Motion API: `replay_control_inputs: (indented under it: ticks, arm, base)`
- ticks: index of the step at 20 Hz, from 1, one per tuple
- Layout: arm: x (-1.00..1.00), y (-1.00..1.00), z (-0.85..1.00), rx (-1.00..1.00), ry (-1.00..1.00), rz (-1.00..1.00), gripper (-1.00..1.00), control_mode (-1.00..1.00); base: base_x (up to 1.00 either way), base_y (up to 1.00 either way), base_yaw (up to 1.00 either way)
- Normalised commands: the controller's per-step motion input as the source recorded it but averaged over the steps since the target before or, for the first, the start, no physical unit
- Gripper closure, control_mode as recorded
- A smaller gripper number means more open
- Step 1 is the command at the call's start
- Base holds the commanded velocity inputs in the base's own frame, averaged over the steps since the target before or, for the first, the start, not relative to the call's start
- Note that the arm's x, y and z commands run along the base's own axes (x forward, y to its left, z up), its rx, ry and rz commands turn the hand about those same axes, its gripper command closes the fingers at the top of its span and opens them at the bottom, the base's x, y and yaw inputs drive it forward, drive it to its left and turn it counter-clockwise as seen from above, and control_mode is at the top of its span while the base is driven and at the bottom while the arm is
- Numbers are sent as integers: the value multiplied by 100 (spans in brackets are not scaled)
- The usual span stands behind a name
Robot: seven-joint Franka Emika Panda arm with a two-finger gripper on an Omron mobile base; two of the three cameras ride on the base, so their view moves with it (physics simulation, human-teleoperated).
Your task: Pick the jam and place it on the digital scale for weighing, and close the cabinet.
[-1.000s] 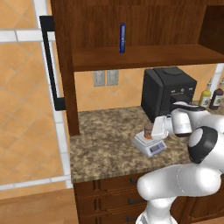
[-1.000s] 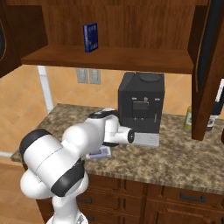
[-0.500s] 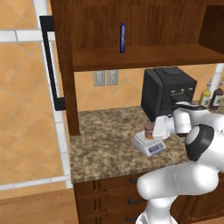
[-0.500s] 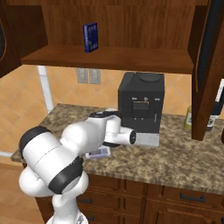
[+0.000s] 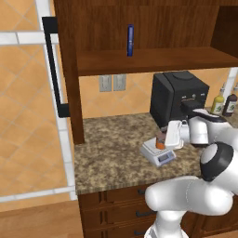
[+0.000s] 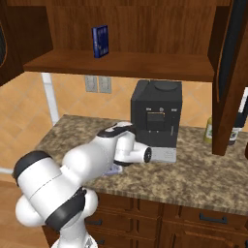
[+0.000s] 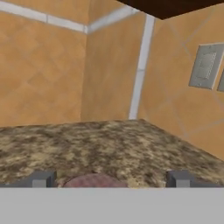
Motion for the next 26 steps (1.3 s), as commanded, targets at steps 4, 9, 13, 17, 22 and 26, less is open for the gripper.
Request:
replay_control_inputs:
  ticks: [4, 9, 13, 17, 22, 26]
  arm:
    - [0, 0, 1, 0, -15, 0, -100, -100]
    - [-18, 0, 34, 0, -20, 0, -100, -100]
    - [-51, 0, 84, 0, -26, 0, -100, -100]
    - [-58, -44, 94, 0, -57, 3, -100, -100]
    - [-54, -64, 59, 0, -62, 2, -100, -100]
    - [-33, -61, 83, 3, -47, 0, -100, -100]
  base:
    - [0, 0, 0]
    - [0, 0, 0]
    - [0, 0, 0]
    - [0, 0, 0]
    - [0, 0, 0]
    - [0, 0, 0]
